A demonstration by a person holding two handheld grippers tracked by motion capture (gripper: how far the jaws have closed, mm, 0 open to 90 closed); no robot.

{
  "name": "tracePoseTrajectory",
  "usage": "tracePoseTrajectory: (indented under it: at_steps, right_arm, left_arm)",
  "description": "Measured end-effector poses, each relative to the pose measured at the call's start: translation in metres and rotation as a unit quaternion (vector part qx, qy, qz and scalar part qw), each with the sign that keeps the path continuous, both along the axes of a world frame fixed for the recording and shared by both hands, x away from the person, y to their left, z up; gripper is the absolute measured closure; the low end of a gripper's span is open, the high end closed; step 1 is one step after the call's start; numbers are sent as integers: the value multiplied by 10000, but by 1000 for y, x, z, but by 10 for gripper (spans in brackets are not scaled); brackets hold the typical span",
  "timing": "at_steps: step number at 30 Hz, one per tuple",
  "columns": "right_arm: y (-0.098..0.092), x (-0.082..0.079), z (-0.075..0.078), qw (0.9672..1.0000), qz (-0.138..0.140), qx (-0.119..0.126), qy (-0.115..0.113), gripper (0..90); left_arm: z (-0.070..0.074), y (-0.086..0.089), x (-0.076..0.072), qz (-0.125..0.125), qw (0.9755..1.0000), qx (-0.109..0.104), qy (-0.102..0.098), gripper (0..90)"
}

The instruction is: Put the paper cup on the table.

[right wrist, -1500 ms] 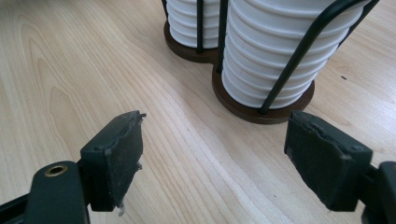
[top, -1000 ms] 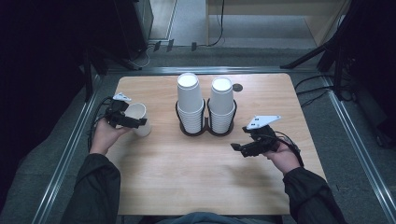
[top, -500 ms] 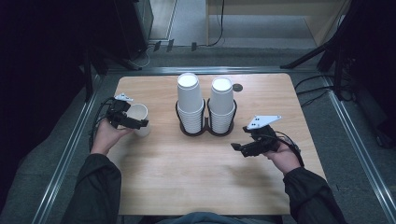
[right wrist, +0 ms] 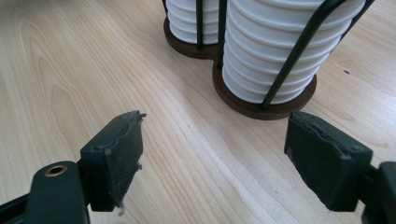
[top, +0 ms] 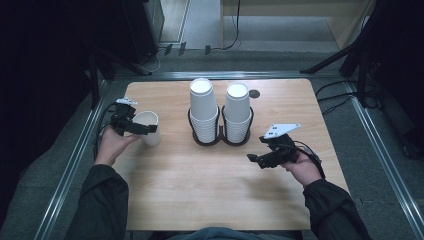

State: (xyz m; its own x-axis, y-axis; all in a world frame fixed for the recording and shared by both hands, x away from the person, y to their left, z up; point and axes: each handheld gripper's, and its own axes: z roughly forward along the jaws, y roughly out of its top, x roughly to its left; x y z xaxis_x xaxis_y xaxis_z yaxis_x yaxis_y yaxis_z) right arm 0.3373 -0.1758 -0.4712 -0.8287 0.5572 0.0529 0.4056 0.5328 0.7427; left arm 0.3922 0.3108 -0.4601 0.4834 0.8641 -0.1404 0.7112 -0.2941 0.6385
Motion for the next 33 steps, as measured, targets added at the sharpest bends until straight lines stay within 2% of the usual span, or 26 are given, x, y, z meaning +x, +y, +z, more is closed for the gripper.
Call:
tracePoseTrajectory:
  at_steps: [5,6,10,24,25,33]
  right_arm:
    - [0,0,0,10000,3,9,33,199]
    - [0,0,0,10000,0,11,41,200]
    - [0,0,-1,10000,28,-1,57,199]
    - [0,0,0,10000,24,2,56,199]
    - [-1,0,0,10000,15,4,44,199]
    - [-2,2,1,10000,18,28,37,199]
  left_arm:
    - [7,1,-2,54,10000,19,14,0]
    - [9,2,-3,82,9999,-63,4,0]
    - [15,5,-5,64,9998,-170,-25,0]
    - [39,6,-15,129,9998,-83,-95,0]
    - [43,6,-17,94,9997,-193,-85,0]
    - [56,-2,-25,58,9995,-288,-149,0]
